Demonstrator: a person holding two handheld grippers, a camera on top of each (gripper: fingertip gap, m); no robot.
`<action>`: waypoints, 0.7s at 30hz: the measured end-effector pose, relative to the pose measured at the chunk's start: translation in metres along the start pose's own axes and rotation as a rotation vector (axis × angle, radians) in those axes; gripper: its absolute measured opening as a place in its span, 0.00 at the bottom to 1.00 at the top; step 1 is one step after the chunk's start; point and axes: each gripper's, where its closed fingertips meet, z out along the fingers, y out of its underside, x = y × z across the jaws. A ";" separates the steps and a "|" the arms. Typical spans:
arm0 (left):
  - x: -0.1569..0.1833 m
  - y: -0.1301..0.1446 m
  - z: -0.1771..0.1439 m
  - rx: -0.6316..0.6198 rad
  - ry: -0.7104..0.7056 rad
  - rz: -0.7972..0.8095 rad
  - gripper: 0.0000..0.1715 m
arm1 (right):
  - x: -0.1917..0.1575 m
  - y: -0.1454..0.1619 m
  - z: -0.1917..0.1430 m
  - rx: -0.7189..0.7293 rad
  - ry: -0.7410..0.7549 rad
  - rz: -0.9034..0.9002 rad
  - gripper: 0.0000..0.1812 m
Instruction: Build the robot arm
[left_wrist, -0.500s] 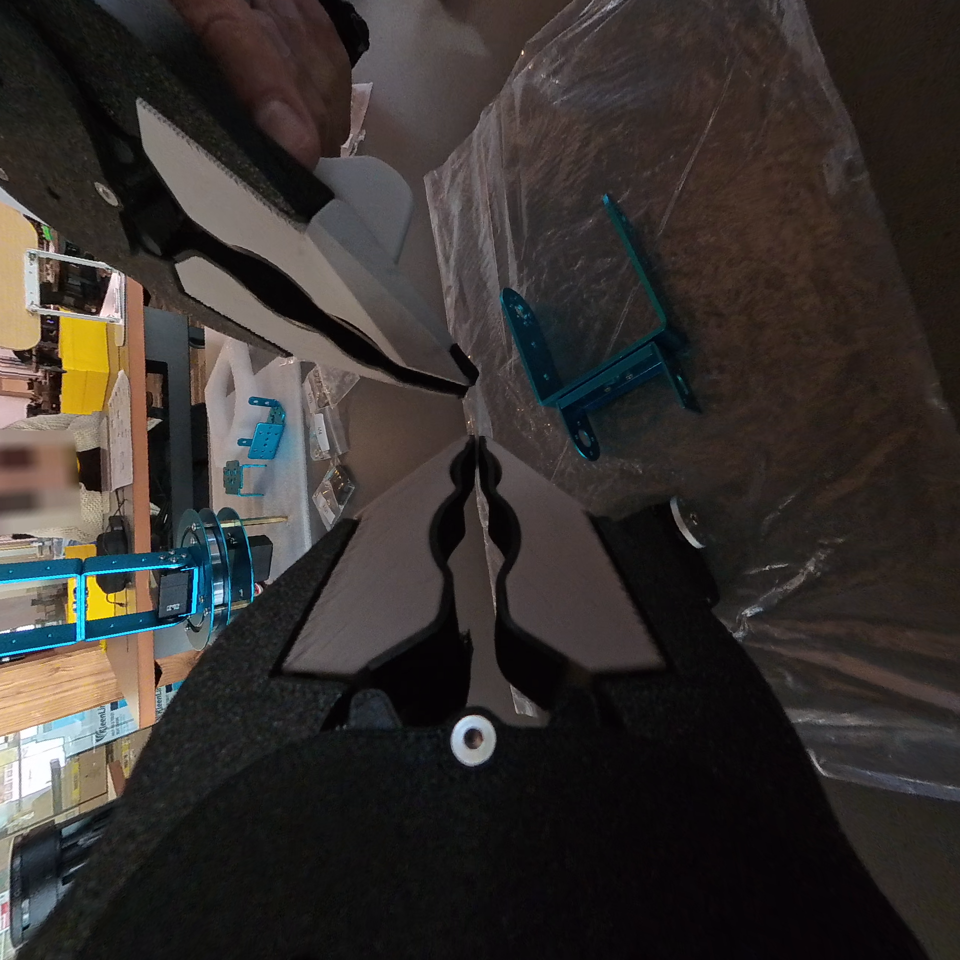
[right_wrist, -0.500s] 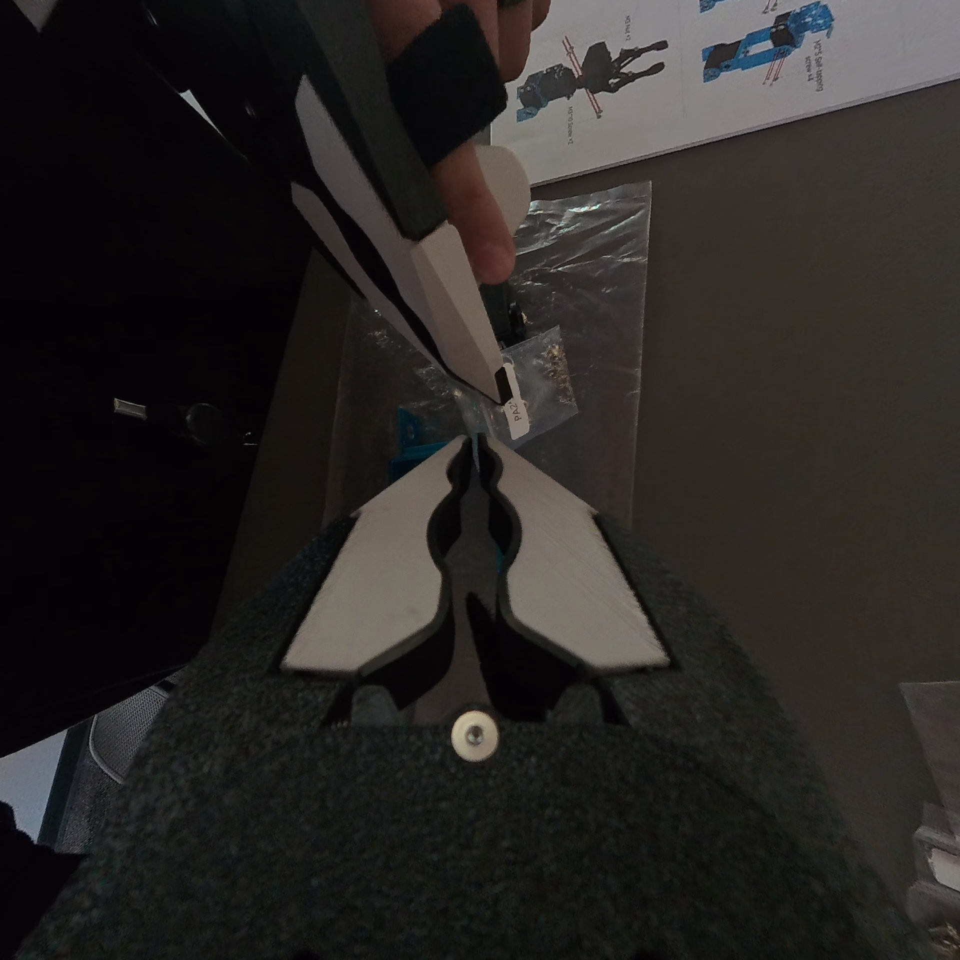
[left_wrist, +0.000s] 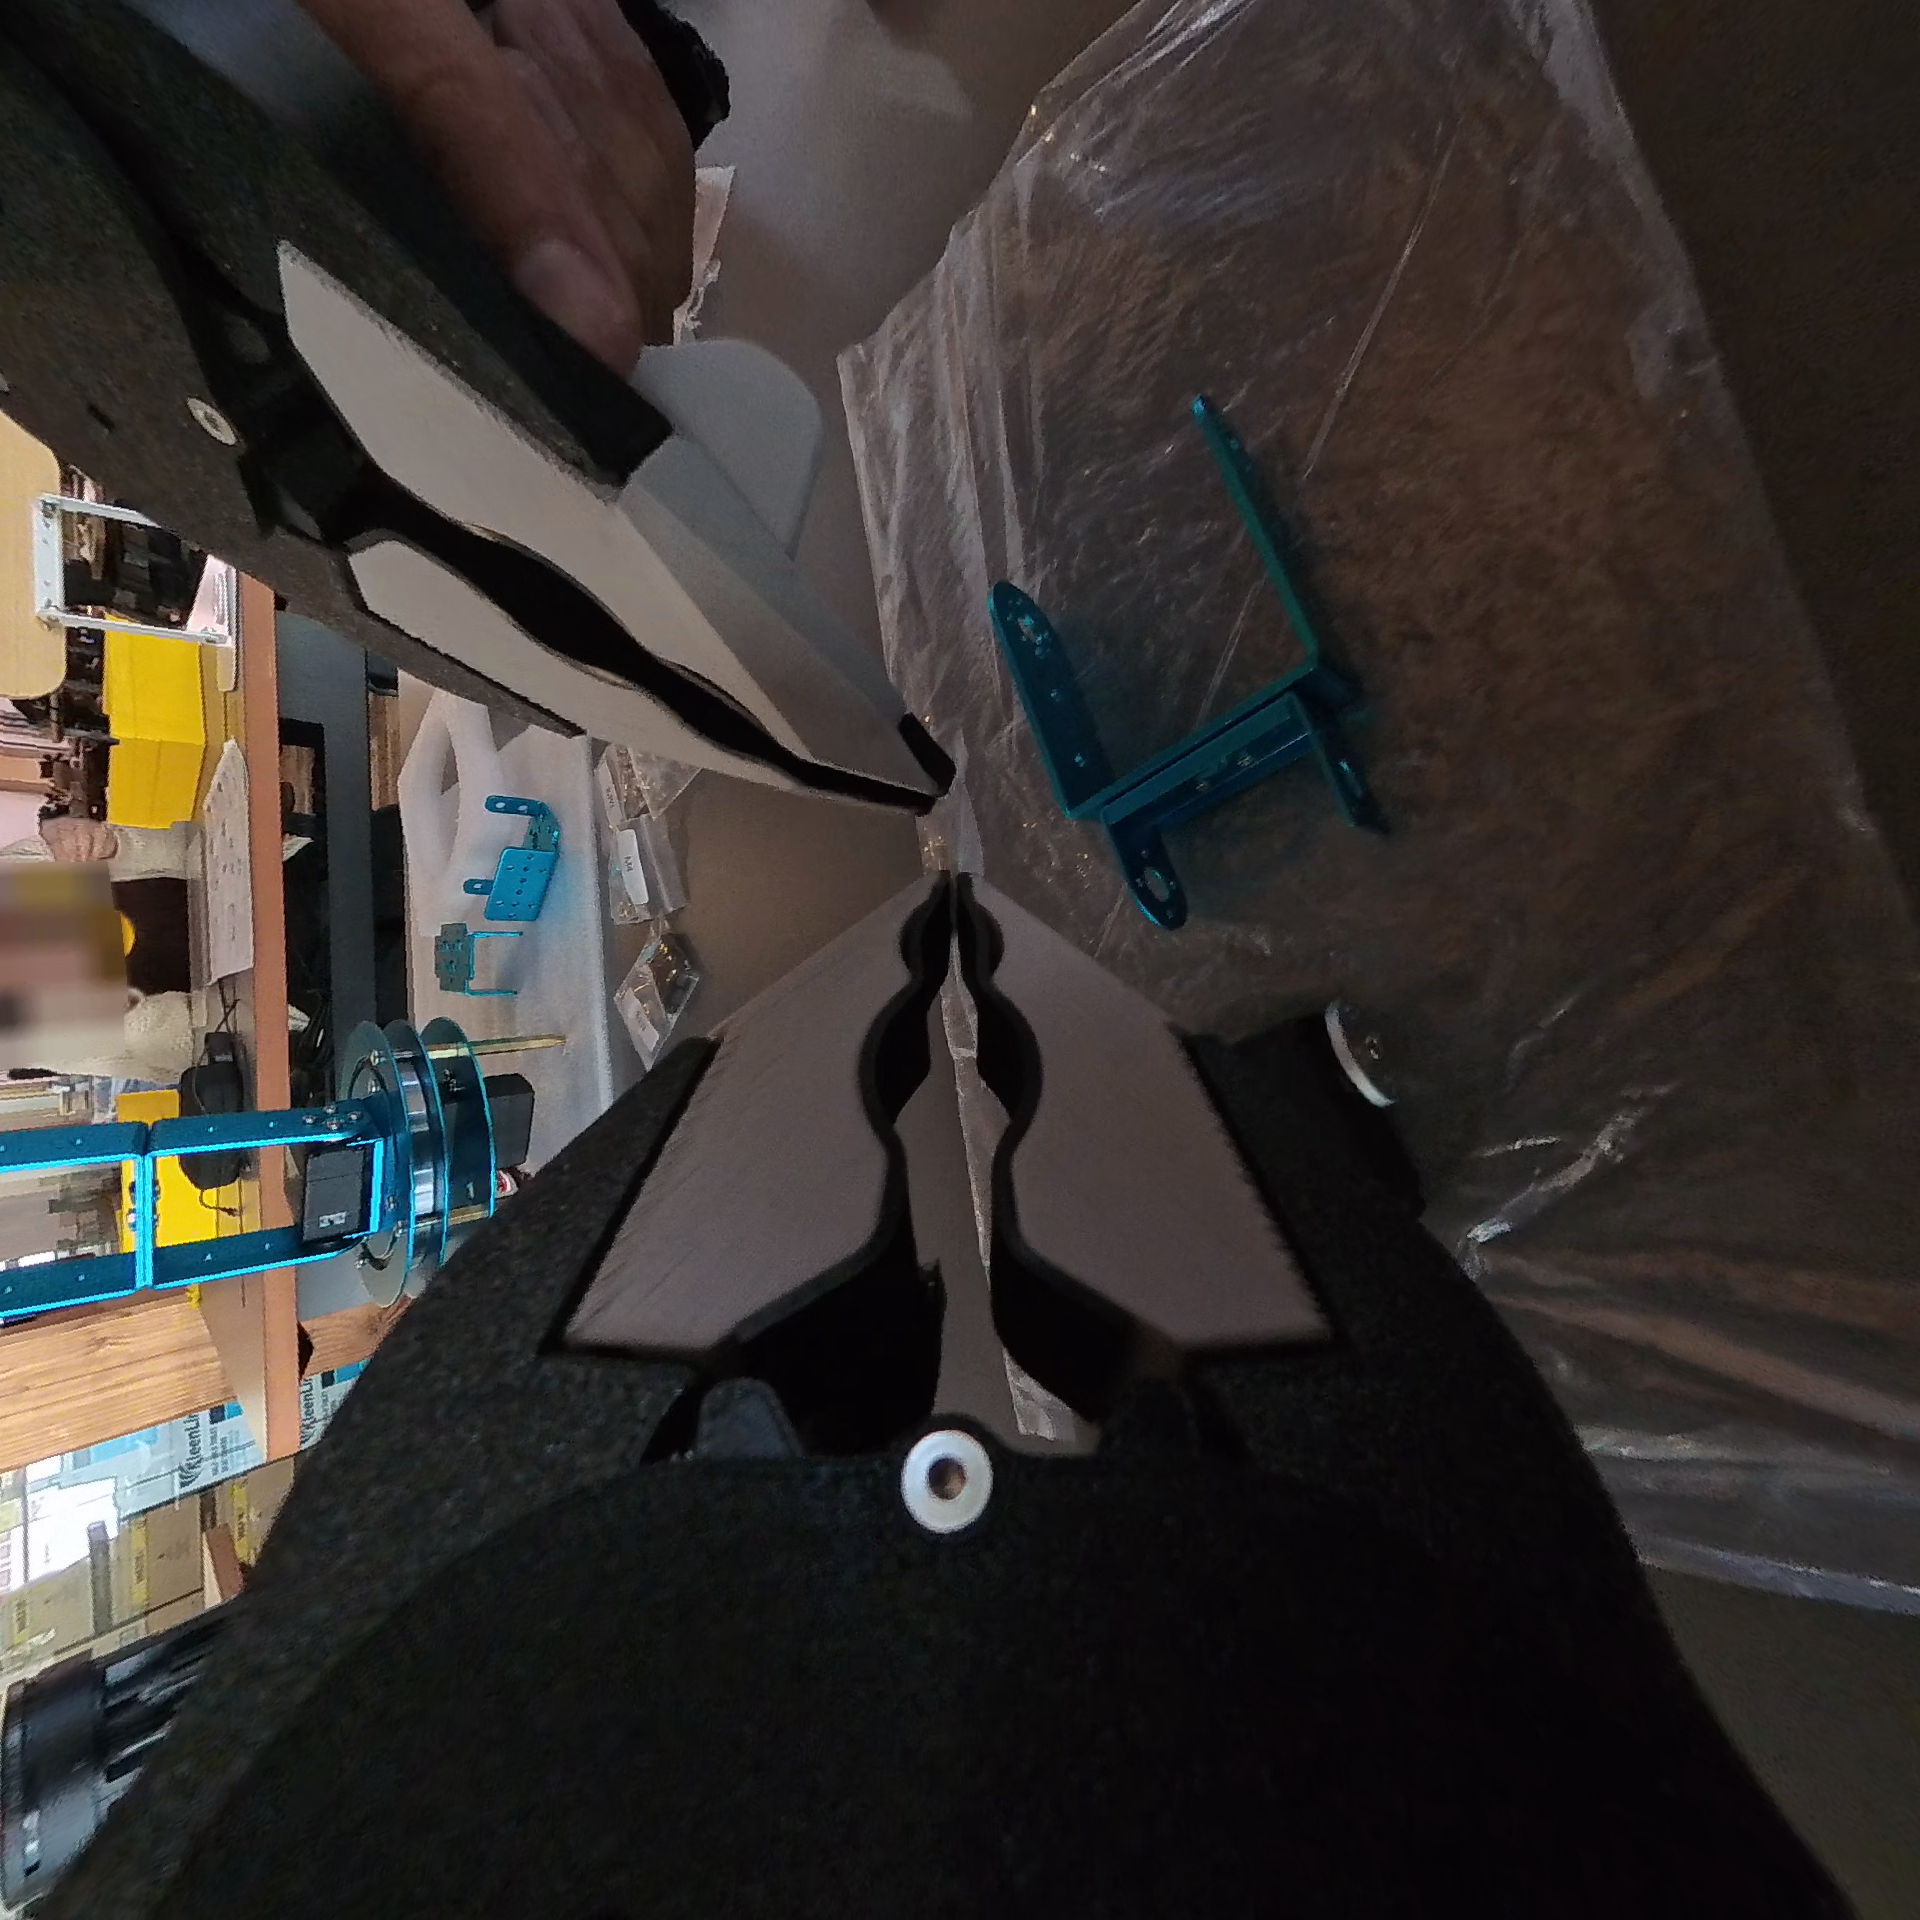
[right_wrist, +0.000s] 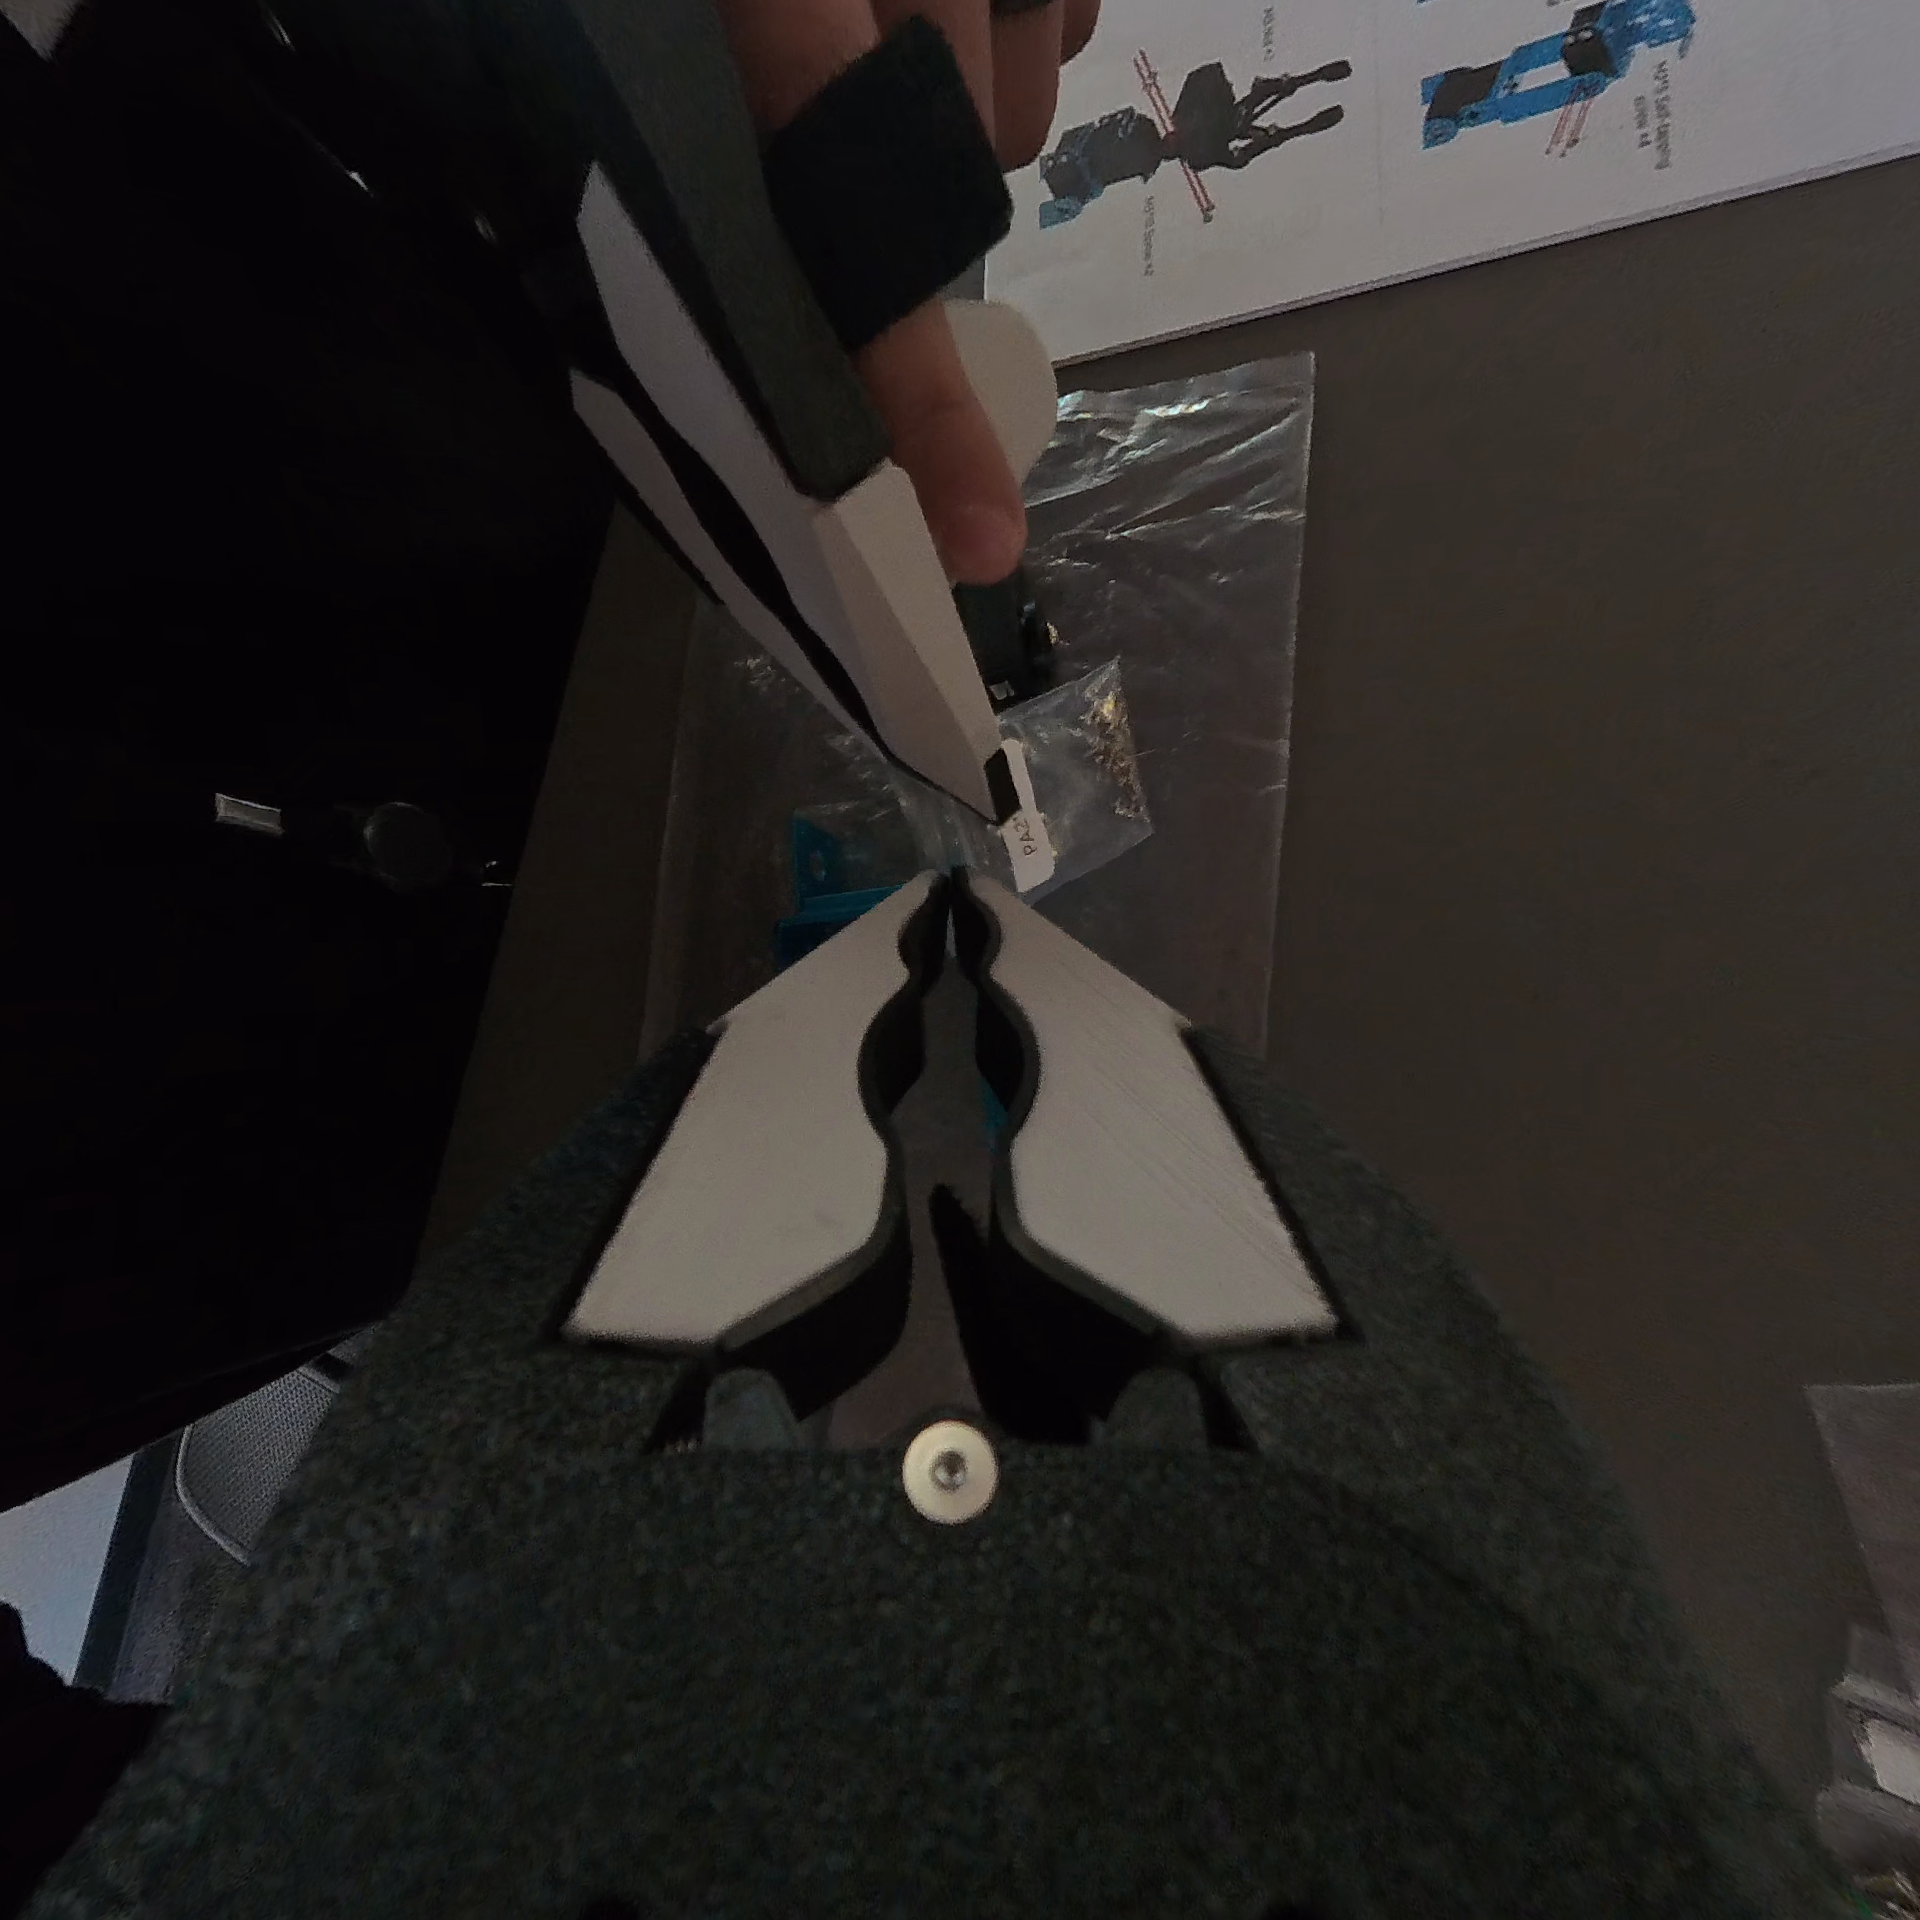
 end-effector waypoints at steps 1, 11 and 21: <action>0.000 0.000 0.000 -0.002 0.001 -0.003 0.00 | 0.000 0.000 0.000 -0.002 0.003 -0.003 0.00; -0.001 0.001 0.001 -0.007 0.006 -0.022 0.00 | 0.001 0.000 0.002 -0.003 0.008 0.001 0.01; -0.005 0.004 0.000 -0.008 -0.016 -0.055 0.00 | 0.007 -0.005 -0.002 0.049 0.042 -0.007 0.00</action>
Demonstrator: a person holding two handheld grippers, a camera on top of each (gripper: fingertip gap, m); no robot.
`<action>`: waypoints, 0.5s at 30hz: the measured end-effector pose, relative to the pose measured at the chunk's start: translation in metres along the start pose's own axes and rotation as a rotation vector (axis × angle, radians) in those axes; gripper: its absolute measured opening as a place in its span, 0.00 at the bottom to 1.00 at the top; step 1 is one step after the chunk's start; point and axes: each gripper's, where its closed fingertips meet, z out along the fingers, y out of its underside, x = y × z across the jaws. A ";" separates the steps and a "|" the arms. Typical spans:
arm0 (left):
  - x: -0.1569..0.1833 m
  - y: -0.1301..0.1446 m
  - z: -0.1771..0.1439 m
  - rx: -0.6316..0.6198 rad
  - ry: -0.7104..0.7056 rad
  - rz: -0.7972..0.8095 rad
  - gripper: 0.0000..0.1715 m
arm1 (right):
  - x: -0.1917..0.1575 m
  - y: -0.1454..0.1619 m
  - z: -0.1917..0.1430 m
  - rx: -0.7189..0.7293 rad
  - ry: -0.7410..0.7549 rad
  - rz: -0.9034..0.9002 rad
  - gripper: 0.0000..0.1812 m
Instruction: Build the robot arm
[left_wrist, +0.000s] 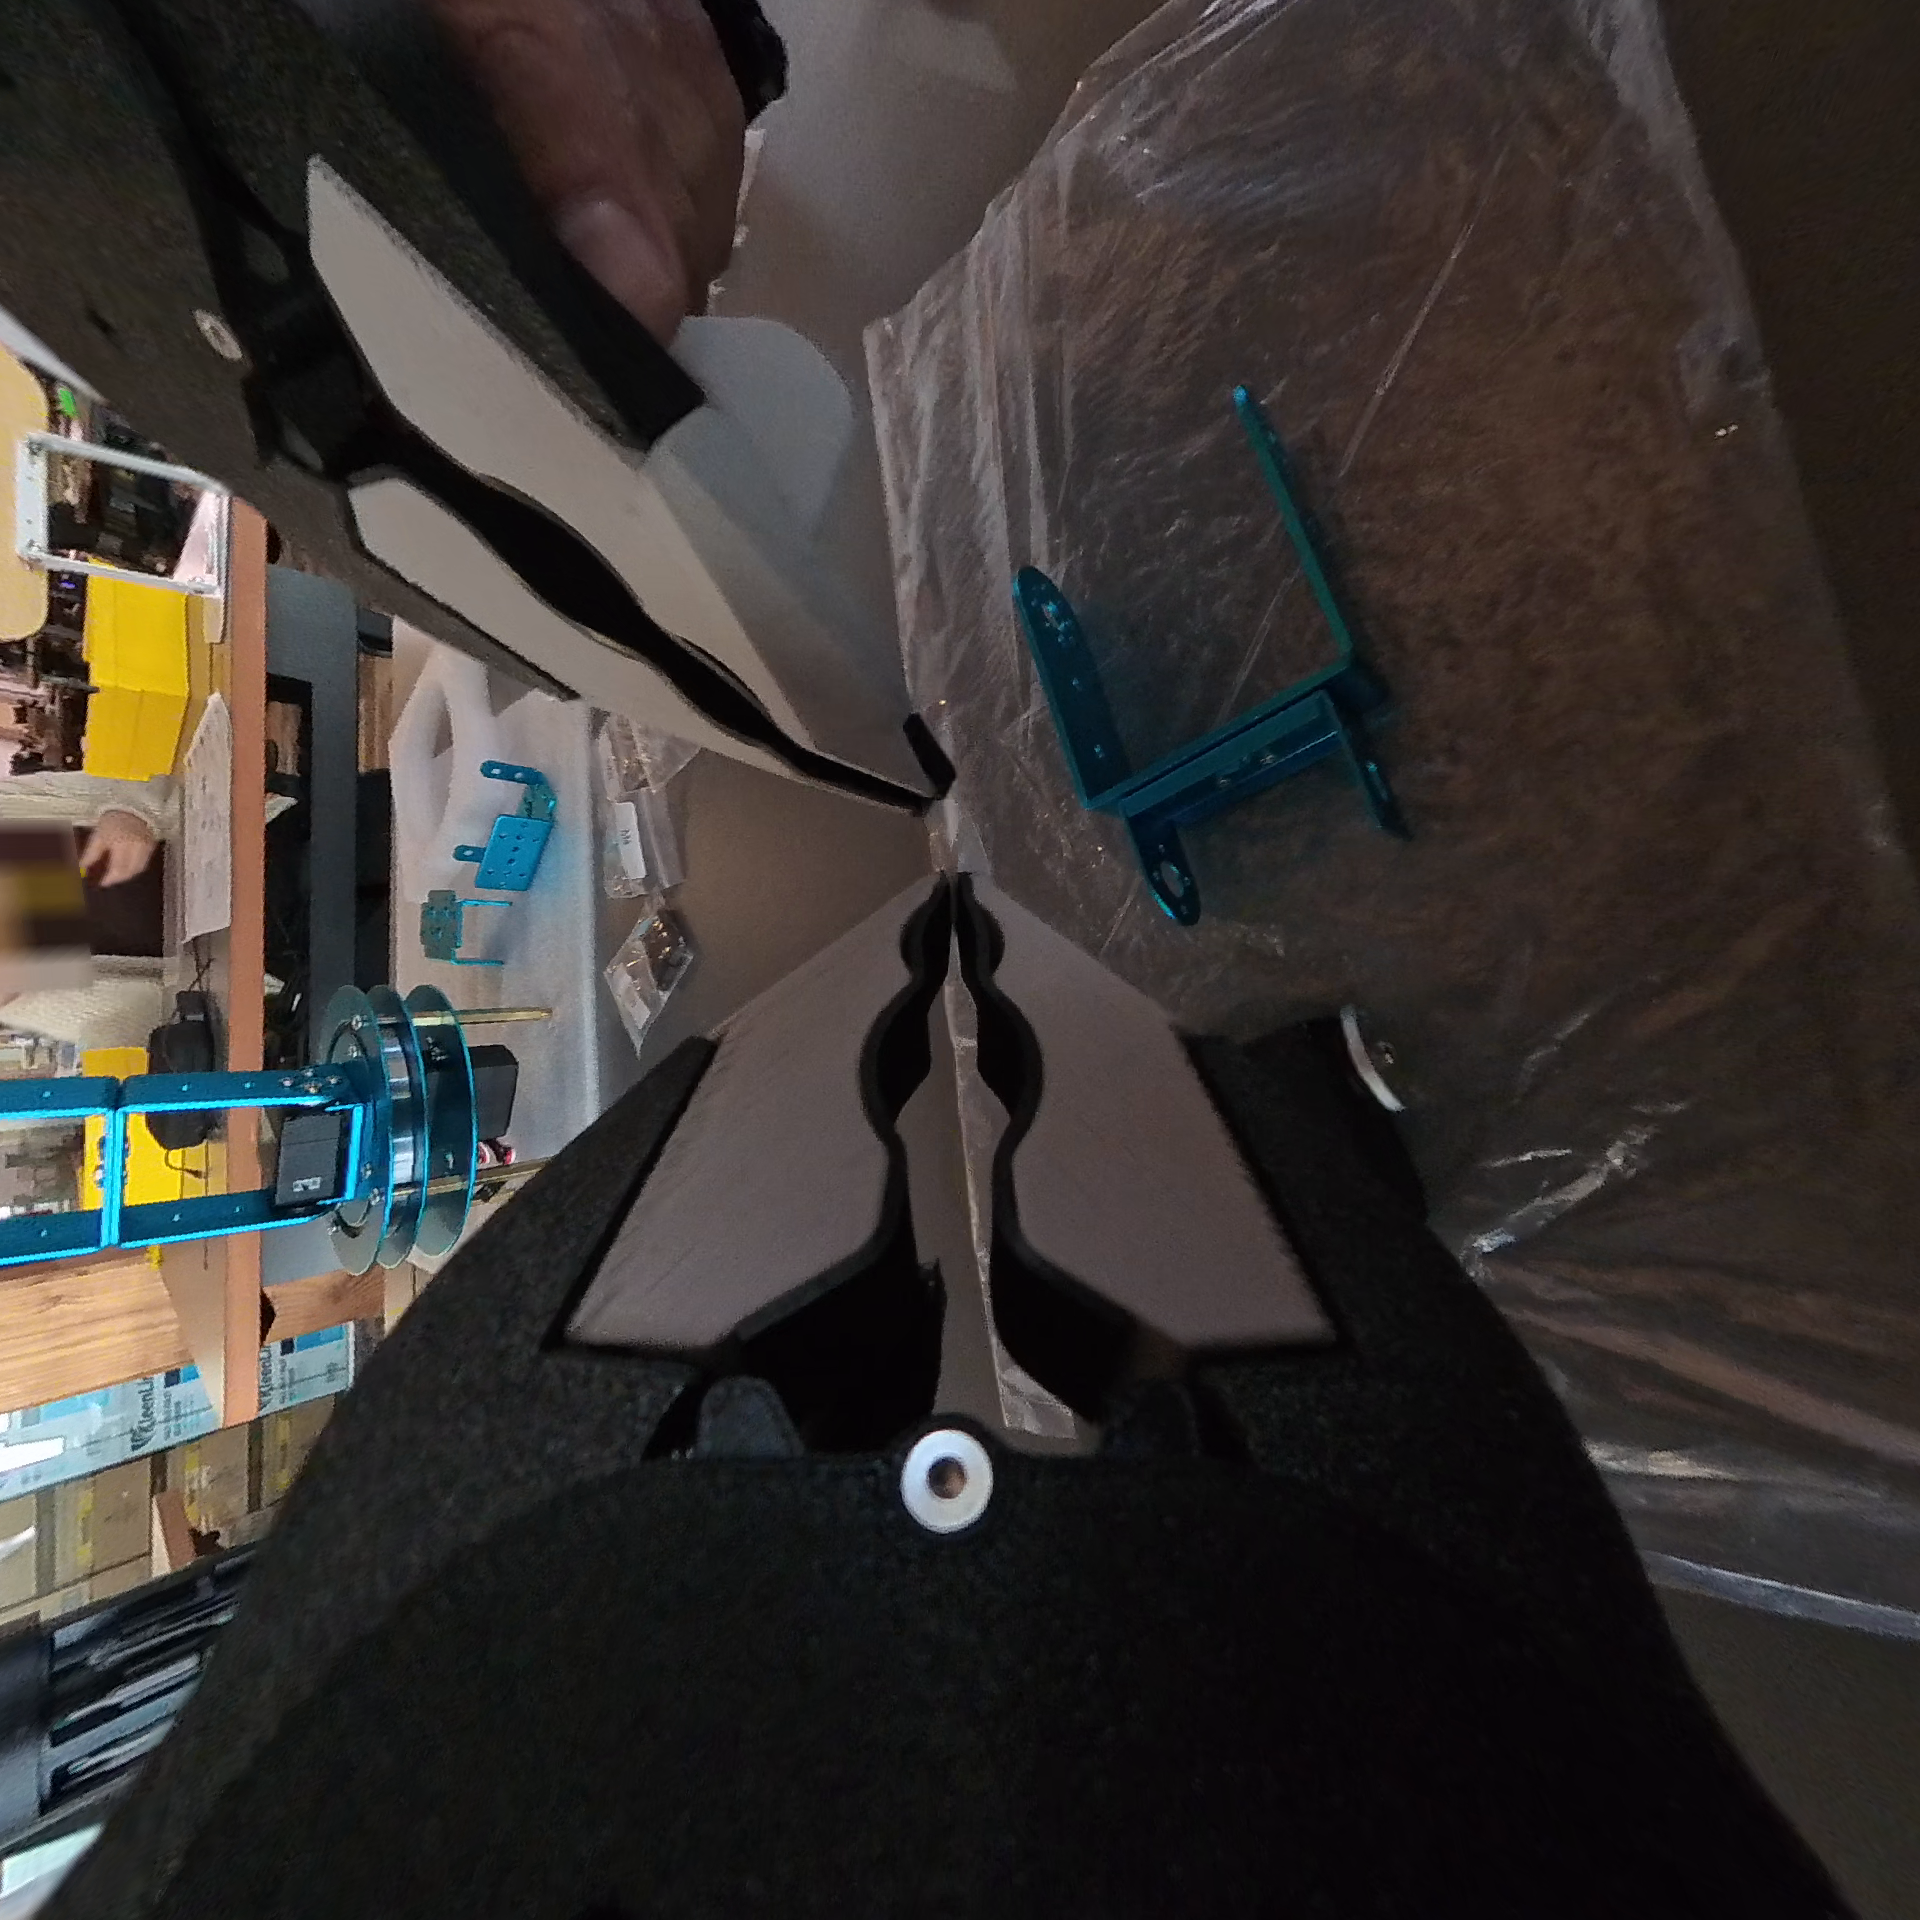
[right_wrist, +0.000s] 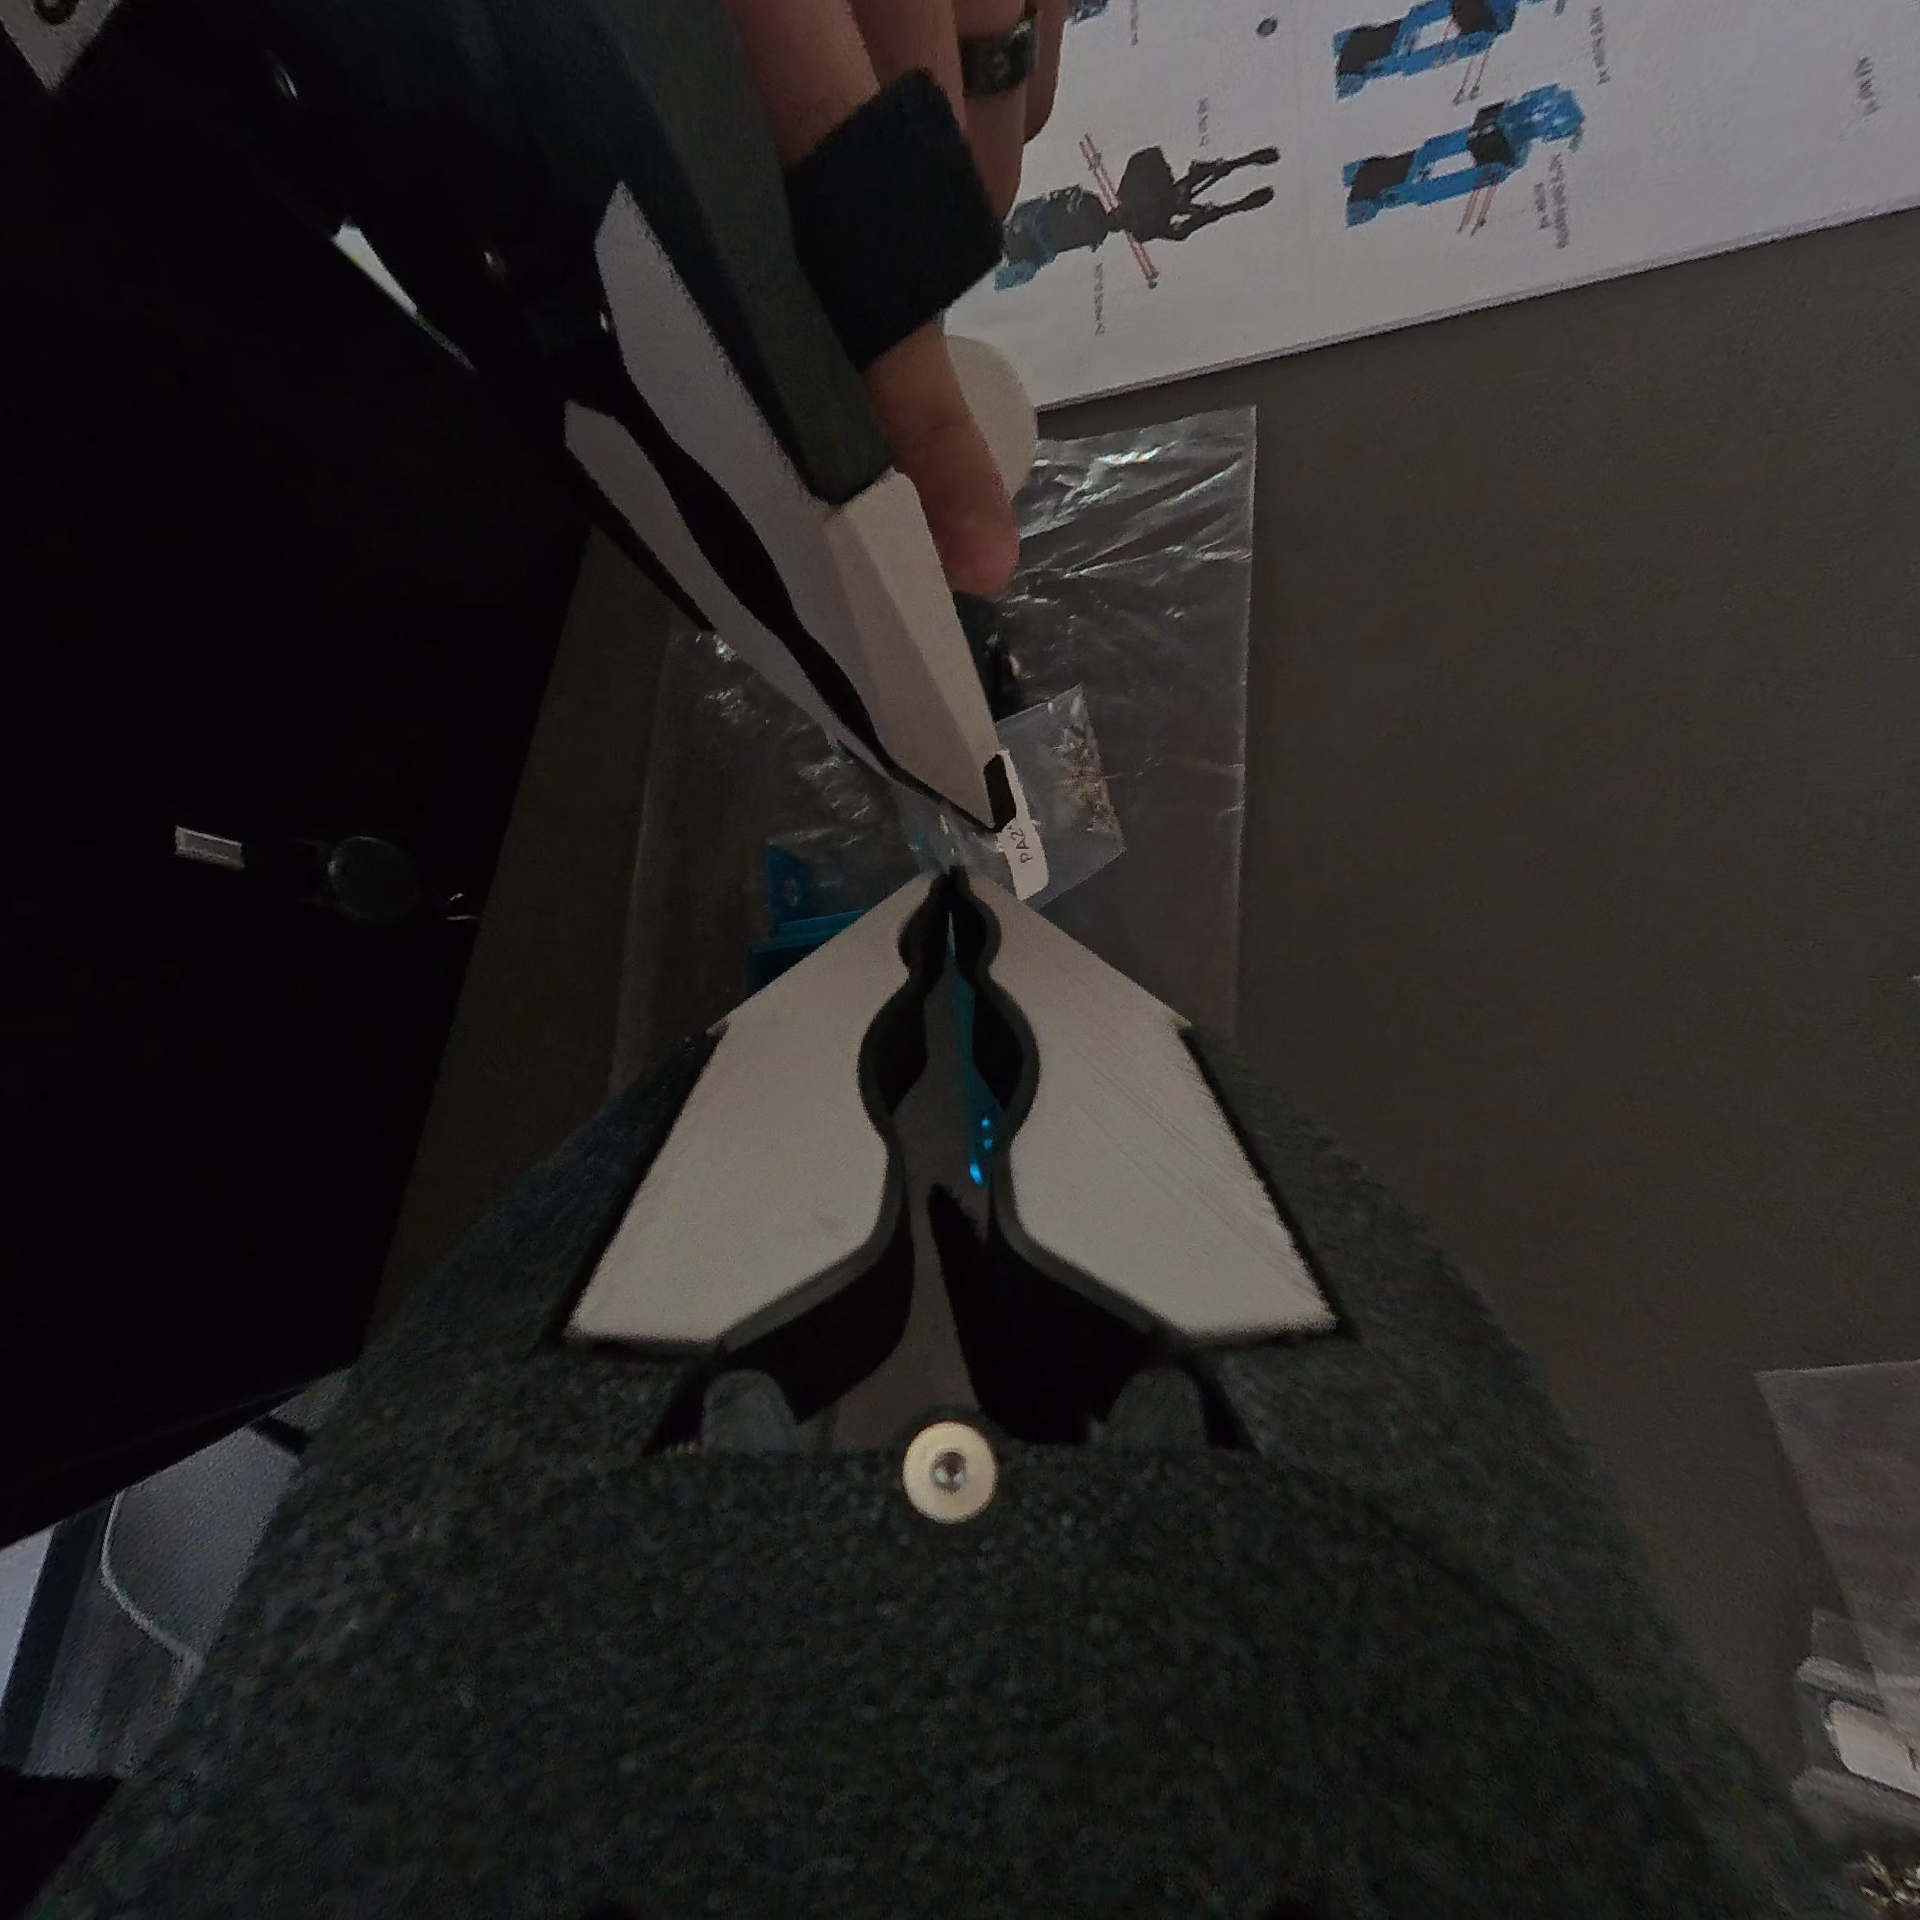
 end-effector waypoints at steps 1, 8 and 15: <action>-0.002 0.001 0.000 -0.005 -0.008 -0.023 0.00 | 0.002 -0.001 -0.001 0.016 0.006 0.003 0.00; -0.030 0.037 -0.003 -0.084 -0.079 -0.509 0.16 | 0.019 -0.015 -0.016 0.246 0.058 0.131 0.00; -0.068 0.014 -0.037 0.387 -0.043 -1.276 0.15 | 0.044 -0.032 -0.058 0.681 0.069 0.471 0.00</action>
